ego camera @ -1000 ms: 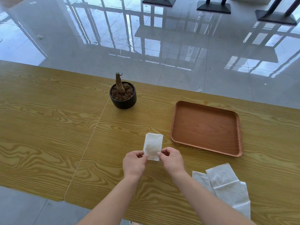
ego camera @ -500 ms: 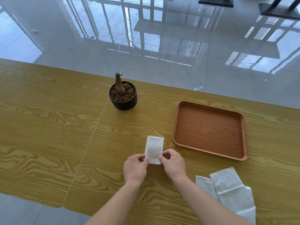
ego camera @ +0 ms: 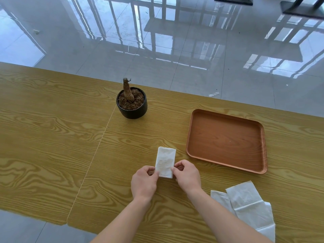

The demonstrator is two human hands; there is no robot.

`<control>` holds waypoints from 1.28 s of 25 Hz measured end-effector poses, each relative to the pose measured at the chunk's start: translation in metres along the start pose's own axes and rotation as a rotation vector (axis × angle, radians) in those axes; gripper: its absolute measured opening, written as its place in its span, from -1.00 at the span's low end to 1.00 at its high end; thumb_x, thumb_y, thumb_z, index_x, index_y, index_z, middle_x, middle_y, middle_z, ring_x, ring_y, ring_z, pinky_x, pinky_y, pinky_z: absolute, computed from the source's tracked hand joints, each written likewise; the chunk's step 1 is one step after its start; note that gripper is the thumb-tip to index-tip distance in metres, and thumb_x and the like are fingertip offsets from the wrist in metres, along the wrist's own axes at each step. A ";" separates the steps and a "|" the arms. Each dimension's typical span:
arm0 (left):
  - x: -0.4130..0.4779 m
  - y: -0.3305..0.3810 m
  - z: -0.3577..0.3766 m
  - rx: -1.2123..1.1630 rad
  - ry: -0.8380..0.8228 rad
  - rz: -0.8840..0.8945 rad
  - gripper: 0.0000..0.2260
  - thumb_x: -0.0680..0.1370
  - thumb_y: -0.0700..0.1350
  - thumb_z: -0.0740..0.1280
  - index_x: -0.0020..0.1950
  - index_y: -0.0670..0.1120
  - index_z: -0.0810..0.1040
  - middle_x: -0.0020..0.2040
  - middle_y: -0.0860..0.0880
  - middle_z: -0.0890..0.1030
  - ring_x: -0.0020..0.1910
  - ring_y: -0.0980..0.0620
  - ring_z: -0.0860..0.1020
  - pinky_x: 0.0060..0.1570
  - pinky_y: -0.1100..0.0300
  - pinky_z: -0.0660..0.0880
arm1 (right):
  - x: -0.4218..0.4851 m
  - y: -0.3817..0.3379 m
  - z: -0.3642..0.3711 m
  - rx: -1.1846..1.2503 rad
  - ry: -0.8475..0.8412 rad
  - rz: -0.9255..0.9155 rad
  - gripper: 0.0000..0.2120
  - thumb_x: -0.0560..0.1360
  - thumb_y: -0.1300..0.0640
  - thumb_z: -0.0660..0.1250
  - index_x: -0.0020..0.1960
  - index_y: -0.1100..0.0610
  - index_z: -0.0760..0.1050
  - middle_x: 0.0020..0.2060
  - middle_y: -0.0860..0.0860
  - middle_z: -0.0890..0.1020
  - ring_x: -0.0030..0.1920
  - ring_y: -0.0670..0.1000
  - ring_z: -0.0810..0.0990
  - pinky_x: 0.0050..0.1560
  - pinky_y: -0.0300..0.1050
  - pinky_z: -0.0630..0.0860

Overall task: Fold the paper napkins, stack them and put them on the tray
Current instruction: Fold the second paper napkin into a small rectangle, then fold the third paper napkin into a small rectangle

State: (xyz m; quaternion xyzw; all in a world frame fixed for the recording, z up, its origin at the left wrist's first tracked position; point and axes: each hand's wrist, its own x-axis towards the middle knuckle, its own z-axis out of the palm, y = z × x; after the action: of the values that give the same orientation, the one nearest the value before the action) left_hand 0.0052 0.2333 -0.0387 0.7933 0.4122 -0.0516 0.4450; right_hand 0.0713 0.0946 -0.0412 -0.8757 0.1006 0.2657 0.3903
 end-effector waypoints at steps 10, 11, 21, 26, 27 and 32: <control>-0.007 -0.004 -0.003 0.080 0.059 0.073 -0.84 0.51 0.00 0.44 0.05 -0.01 0.67 -0.11 0.06 0.60 -0.12 0.10 0.57 -0.04 0.10 0.54 | 0.001 0.003 -0.004 0.081 -0.023 -0.015 -0.89 0.49 0.05 0.42 -0.22 -0.02 0.62 -0.37 -0.07 0.70 -0.41 -0.06 0.67 -0.17 0.12 0.68; -0.009 -0.003 -0.004 0.087 0.067 0.089 -0.83 0.52 -0.01 0.43 0.08 -0.01 0.66 -0.10 0.07 0.58 -0.12 0.10 0.56 -0.06 0.10 0.54 | 0.000 0.003 -0.005 0.099 -0.024 -0.014 -0.89 0.49 0.06 0.42 -0.21 -0.01 0.63 -0.37 -0.07 0.71 -0.43 -0.07 0.67 -0.18 0.13 0.68; -0.043 0.022 0.002 0.344 0.056 0.557 -0.78 0.51 -0.11 0.43 0.15 -0.04 0.62 -0.01 0.08 0.56 -0.07 0.09 0.54 -0.28 0.23 0.43 | -0.024 0.029 -0.047 0.141 -0.019 -0.098 -0.96 0.46 0.06 0.42 -0.17 -0.05 0.61 -0.33 -0.09 0.66 -0.26 -0.07 0.64 -0.09 0.02 0.63; -0.074 0.021 0.029 0.359 -0.107 0.616 -0.78 0.54 -0.06 0.37 0.19 0.03 0.61 0.03 0.15 0.57 0.04 0.14 0.54 -0.11 0.20 0.52 | -0.055 0.079 -0.084 0.119 0.066 -0.128 -0.92 0.49 0.06 0.43 -0.17 -0.10 0.61 -0.30 -0.15 0.67 -0.24 -0.21 0.61 -0.23 -0.30 0.49; -0.081 0.020 0.036 0.366 -0.136 0.638 -0.78 0.55 -0.05 0.37 0.19 0.03 0.61 0.03 0.14 0.57 0.07 0.14 0.54 -0.08 0.22 0.51 | -0.062 0.091 -0.092 0.110 0.085 -0.125 -0.92 0.50 0.06 0.42 -0.15 -0.11 0.60 -0.29 -0.15 0.67 -0.21 -0.23 0.61 -0.23 -0.36 0.46; -0.113 0.019 0.079 0.450 -0.279 0.769 -0.76 0.56 0.00 0.33 0.20 0.02 0.61 0.05 0.12 0.56 0.08 0.12 0.51 -0.01 0.25 0.48 | -0.093 0.151 -0.128 0.038 0.226 -0.057 -0.92 0.53 0.08 0.41 -0.09 -0.09 0.62 -0.25 -0.19 0.67 -0.19 -0.22 0.61 -0.23 -0.36 0.45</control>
State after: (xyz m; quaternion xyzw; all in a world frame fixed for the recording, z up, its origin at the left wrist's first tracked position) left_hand -0.0329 0.1005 -0.0225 0.9508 0.0031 -0.0774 0.3001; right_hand -0.0149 -0.1047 -0.0154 -0.8952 0.1239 0.1519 0.4003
